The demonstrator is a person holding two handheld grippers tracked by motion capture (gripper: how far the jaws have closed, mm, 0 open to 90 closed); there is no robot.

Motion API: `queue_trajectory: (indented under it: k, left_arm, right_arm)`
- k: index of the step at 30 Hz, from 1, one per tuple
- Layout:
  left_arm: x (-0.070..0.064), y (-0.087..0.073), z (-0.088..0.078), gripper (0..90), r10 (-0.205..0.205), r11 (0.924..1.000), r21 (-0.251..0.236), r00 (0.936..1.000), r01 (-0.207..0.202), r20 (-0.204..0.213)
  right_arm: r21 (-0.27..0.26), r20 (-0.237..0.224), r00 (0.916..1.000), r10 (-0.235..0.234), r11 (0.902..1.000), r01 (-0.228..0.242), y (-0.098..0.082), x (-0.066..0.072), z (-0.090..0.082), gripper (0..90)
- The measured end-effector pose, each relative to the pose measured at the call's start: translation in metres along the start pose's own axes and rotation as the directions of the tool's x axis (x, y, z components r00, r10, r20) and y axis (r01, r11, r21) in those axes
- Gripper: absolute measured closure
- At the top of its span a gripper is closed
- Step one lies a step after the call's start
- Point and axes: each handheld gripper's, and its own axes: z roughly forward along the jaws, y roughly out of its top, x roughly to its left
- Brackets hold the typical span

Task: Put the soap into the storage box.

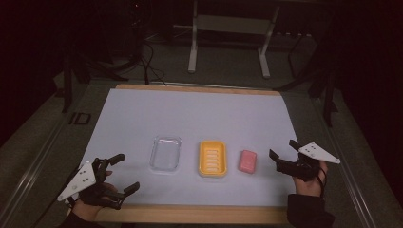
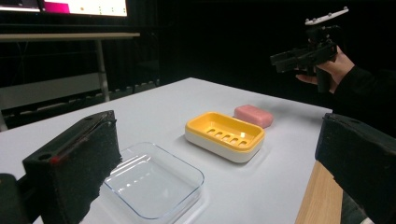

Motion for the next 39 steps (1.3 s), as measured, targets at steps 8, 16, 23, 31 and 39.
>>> queue_trajectory:
  k: [8, 16, 23, 31, 39]
  left_arm:
    - [0.000, -0.001, 0.001, 0.2, 0.005, 0.9998, 0.018, 1.0000, -0.006, 0.006]
    - [-0.001, -0.002, 0.003, 0.2, 0.013, 0.9992, 0.038, 0.9999, -0.013, 0.008]
    - [-0.002, -0.002, 0.004, 0.2, 0.013, 0.9987, 0.050, 0.9999, -0.013, 0.001]
    - [-0.002, -0.003, 0.006, 0.2, 0.023, 0.9978, 0.063, 0.9997, -0.023, -0.002]
    - [-0.002, -0.003, 0.006, 0.2, 0.019, 0.9978, 0.063, 0.9998, -0.019, -0.002]
  right_arm:
    - [0.041, -0.117, 0.9923, -0.041, 0.9981, 0.046, 0.001, 0.009, 0.007, 11.0]
    - [0.103, -0.104, 0.9944, -0.019, 0.9942, 0.029, 0.003, 0.003, 0.011, 13.3]
    - [0.271, 0.128, 0.9909, 0.041, 0.9598, -0.075, -0.002, -0.013, 0.017, 12.8]
    - [0.526, 0.241, 0.9659, 0.095, 0.8233, -0.212, -0.003, -0.018, 0.029, 13.1]
    - [0.714, 0.294, 0.9462, 0.136, 0.6265, -0.312, -0.006, -0.019, 0.035, 15.3]
